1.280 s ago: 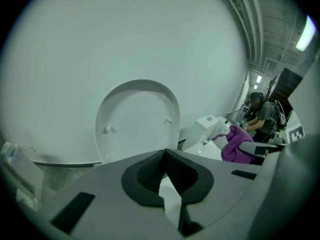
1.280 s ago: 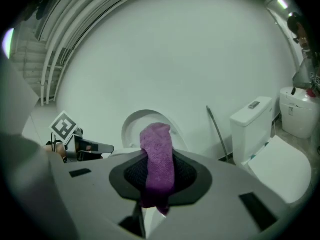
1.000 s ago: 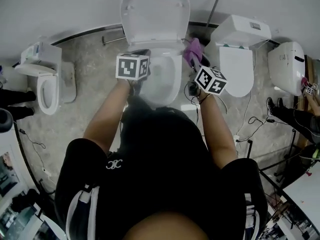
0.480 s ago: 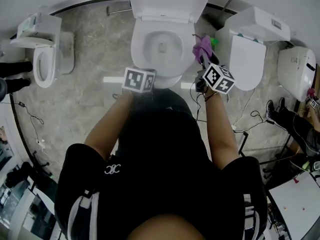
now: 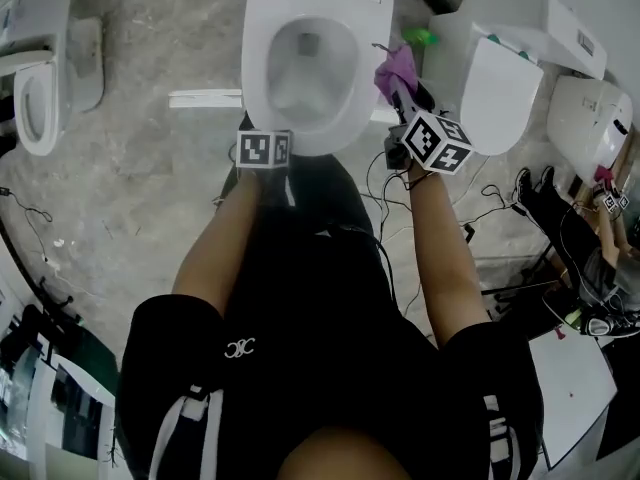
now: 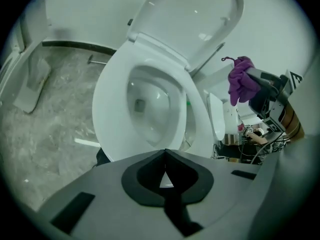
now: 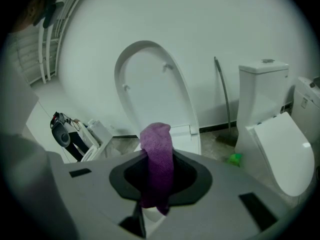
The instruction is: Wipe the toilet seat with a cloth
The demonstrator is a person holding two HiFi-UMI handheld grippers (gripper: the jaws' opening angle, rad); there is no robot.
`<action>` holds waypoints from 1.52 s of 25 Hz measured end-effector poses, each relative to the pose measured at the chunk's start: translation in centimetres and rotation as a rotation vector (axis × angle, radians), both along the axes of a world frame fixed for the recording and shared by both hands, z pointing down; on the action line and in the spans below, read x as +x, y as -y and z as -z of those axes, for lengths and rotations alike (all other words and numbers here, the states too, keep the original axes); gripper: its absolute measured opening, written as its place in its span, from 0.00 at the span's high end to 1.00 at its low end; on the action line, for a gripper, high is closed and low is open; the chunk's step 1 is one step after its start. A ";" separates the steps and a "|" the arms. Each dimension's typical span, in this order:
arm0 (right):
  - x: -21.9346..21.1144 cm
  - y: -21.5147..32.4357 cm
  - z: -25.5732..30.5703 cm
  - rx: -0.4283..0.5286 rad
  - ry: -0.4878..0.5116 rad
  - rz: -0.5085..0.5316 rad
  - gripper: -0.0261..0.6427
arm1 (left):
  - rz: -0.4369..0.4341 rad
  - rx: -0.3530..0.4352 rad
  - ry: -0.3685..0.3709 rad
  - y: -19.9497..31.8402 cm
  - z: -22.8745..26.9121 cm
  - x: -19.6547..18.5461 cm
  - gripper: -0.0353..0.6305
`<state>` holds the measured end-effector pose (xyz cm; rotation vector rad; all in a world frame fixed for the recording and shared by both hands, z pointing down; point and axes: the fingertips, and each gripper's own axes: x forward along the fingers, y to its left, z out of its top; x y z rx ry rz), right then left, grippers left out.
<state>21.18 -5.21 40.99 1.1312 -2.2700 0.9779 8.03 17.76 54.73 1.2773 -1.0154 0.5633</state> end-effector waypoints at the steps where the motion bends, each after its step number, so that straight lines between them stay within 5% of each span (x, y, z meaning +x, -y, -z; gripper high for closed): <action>1: -0.2 0.2 -1.3 -0.003 -0.012 0.014 0.84 | 0.002 -0.009 0.004 -0.1 -1.4 -0.2 0.93; 13: -0.4 6.5 -14.1 0.079 -0.300 0.224 0.84 | 0.018 -0.068 0.031 -2.4 -11.4 -2.6 0.93; 25: -3.8 17.4 -20.2 0.309 -0.647 0.484 0.84 | 0.128 -0.094 -0.050 -1.6 -12.7 -2.3 0.93; 30: -4.6 20.4 -22.3 0.398 -0.832 0.512 0.84 | 0.161 -0.060 -0.075 -0.6 -12.5 -2.0 0.93; 34: -4.2 21.3 -23.1 0.406 -0.803 0.429 0.84 | 0.164 -0.031 -0.100 0.0 -12.0 -1.6 0.93; 38: -4.5 19.4 -23.4 0.321 -0.584 0.295 0.84 | 0.164 -0.002 -0.123 0.7 -11.4 -1.5 0.93</action>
